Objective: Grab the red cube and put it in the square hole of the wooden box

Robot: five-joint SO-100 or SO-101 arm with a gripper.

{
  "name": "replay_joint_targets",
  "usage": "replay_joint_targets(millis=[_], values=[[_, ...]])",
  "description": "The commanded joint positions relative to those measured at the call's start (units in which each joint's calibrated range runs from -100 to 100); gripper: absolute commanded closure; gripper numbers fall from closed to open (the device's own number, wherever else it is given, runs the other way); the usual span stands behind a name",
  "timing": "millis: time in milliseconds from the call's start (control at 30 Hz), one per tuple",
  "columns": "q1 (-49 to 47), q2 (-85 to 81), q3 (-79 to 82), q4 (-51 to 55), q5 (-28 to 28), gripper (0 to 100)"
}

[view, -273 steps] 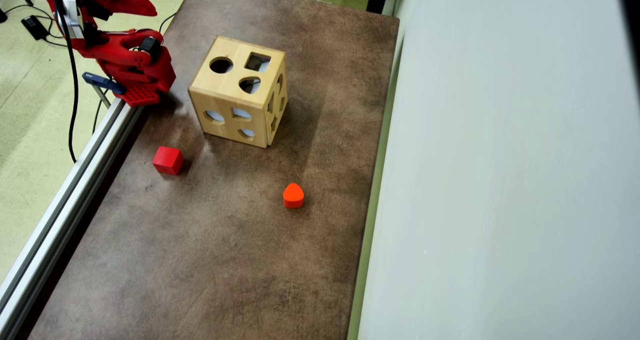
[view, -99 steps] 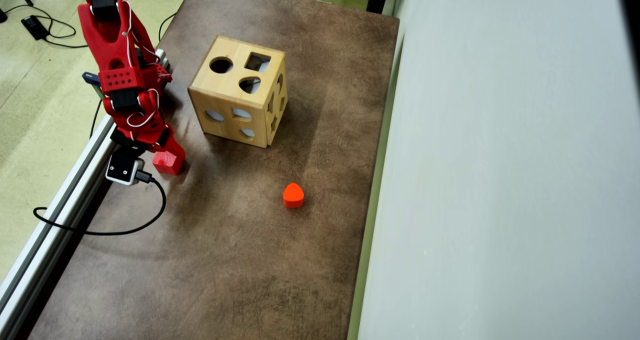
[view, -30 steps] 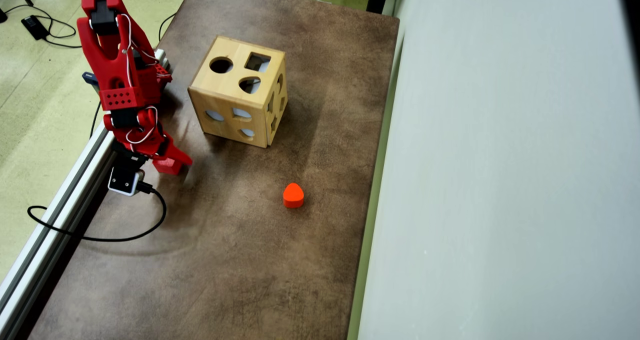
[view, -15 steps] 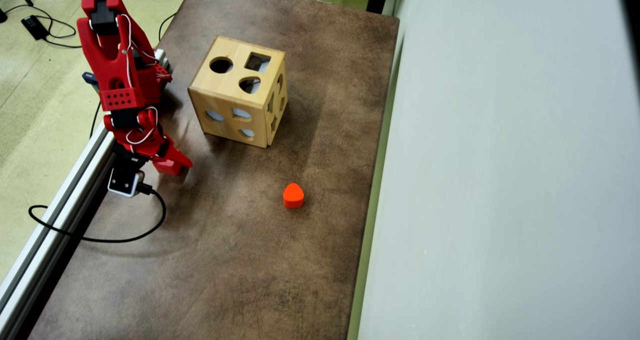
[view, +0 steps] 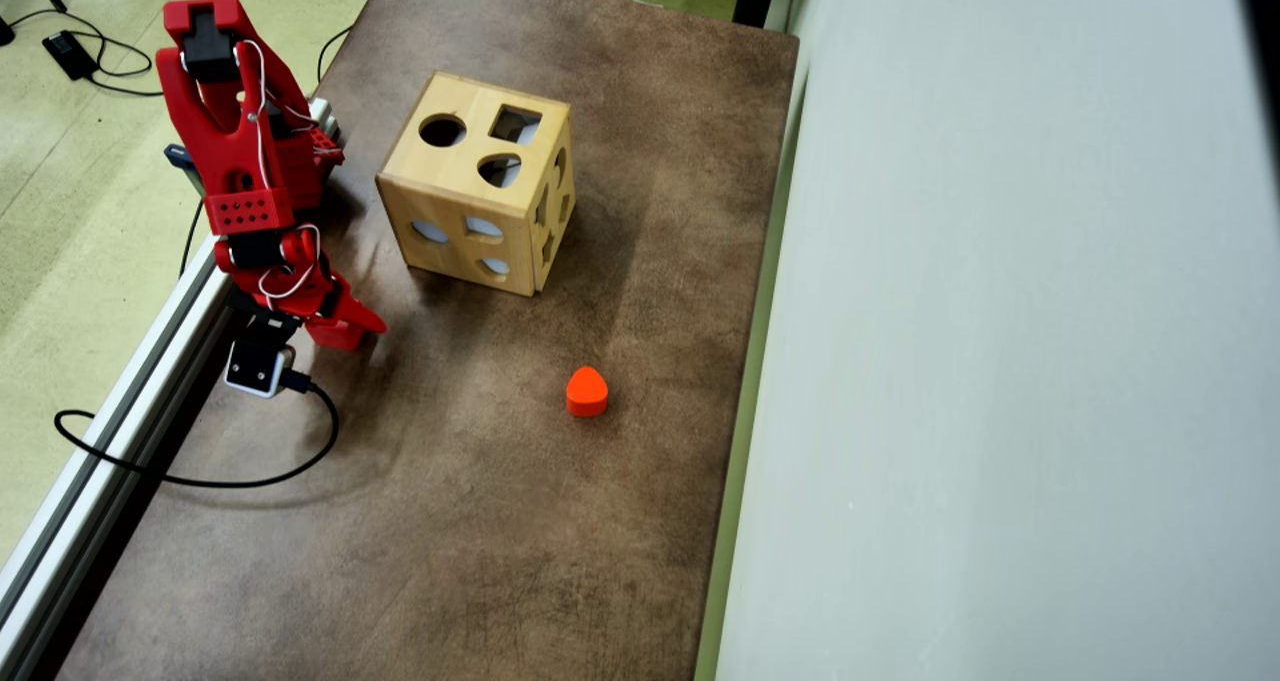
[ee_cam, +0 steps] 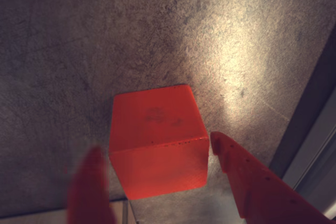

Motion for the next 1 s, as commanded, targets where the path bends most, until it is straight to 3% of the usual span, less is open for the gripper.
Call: replay_joint_targets(millis=[0, 300, 500, 833, 967], values=[[-0.4, -0.5, -1.9, -0.3, -0.2, 80], [-0.4, -1.2, -1.9, -0.2, -0.4, 98], [0.2, -7.6, -0.9, 1.4, -0.3, 98], [0.2, -39.7, -1.7, 22.8, -0.6, 98], [-0.5, -49.4, -2.0, 31.3, -3.4, 98]])
